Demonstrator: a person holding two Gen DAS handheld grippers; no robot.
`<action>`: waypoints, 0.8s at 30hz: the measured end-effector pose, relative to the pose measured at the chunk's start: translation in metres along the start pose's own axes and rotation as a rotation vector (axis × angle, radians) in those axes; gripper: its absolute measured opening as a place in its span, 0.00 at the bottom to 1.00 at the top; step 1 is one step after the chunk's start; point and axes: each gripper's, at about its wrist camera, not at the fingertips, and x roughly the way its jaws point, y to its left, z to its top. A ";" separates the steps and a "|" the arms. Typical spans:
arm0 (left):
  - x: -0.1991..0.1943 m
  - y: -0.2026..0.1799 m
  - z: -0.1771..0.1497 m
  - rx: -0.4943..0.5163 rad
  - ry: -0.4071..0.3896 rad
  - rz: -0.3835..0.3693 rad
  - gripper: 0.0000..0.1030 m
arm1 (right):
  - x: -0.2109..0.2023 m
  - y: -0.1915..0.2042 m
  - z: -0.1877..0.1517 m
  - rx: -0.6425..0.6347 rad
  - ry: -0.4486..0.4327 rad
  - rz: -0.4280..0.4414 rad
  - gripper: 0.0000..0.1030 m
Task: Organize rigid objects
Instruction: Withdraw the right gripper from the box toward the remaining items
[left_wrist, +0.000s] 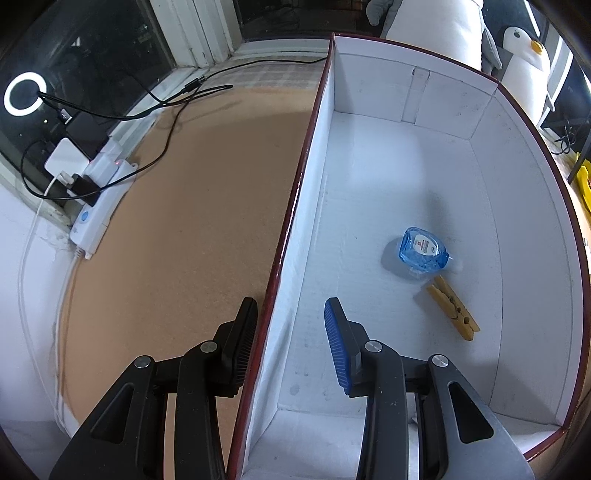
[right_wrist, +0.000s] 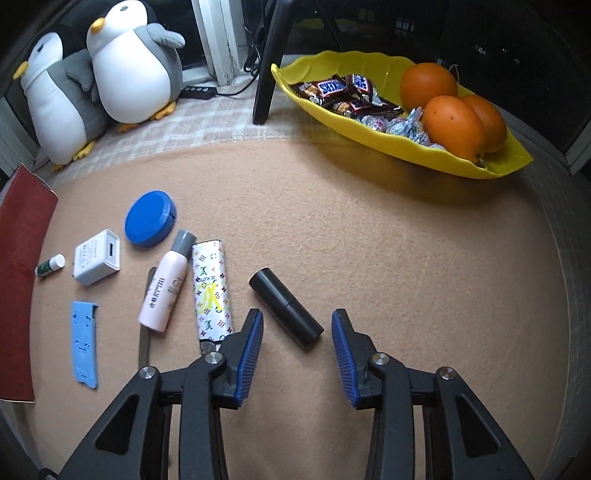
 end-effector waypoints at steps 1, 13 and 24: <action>0.000 0.000 0.000 0.000 0.000 0.000 0.35 | 0.003 0.001 0.001 -0.003 0.006 -0.002 0.29; 0.001 0.002 0.001 -0.007 -0.004 -0.014 0.35 | 0.012 0.010 0.009 -0.027 0.017 0.000 0.15; -0.001 0.005 -0.002 -0.011 -0.019 -0.043 0.35 | -0.019 0.023 0.005 -0.015 -0.045 0.036 0.14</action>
